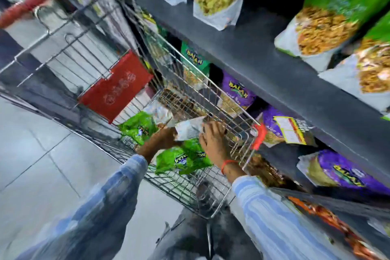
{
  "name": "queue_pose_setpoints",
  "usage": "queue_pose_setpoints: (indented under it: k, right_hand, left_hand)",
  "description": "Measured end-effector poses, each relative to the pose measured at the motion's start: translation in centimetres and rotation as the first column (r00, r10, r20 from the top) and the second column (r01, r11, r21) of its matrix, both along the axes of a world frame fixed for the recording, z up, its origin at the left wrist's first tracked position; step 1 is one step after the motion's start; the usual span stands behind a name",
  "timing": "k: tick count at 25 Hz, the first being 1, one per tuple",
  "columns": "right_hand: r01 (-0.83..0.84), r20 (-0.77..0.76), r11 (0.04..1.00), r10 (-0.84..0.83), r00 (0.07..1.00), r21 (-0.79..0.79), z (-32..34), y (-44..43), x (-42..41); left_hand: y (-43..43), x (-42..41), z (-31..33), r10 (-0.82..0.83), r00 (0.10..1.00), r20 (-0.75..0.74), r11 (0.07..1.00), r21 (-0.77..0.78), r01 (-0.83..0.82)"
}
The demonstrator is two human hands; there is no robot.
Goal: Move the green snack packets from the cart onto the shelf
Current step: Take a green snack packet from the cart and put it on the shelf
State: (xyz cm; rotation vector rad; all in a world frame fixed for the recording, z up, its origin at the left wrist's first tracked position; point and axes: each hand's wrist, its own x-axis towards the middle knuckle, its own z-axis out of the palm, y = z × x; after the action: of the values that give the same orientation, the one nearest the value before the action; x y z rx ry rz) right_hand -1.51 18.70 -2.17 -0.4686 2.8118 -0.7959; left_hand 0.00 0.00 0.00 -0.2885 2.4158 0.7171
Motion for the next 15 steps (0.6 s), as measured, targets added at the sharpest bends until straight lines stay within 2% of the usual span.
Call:
queue_pose_setpoints:
  k: [2,4,6,10,11,13,15]
  right_hand:
    - [-0.195,0.321,0.973,0.148,0.935,0.120,-3.1,-1.1,0.5]
    - [-0.324,0.580,0.922,0.148,0.801,0.211,-5.3,-1.3,1.7]
    - [-0.323,0.667,0.930,0.128,0.734,0.177,-6.3,-1.2,1.9]
    - [-0.270,0.735,0.961,0.143,0.663,0.057,-8.7,-0.9,1.2]
    - [-0.179,0.774,0.984,0.109,0.623,0.005,-9.3,-1.0,1.1]
    - [0.141,0.858,0.986,0.000,0.513,-0.084,-7.7,-1.4,0.6]
    - [0.240,0.858,0.959,0.003,0.514,-0.147,-6.3,-1.4,0.2]
  left_hand:
    - [-0.2,0.7,-1.8,-0.213,0.923,0.321,0.968,-0.060,0.245]
    - [-0.1,2.2,-3.4,-0.289,0.829,0.479,0.918,-0.108,0.383]
    - [0.0,2.8,-4.9,-0.332,0.812,0.480,0.882,-0.149,0.448]
    - [0.0,2.6,-5.4,-0.372,0.835,0.406,0.880,-0.131,0.456]
    - [-0.2,2.5,-5.1,-0.364,0.858,0.363,0.896,-0.117,0.429]
    - [-1.1,1.9,-3.9,-0.281,0.923,0.263,0.949,-0.067,0.307]
    - [-2.6,1.1,-2.4,-0.169,0.973,0.155,0.986,0.027,0.167]
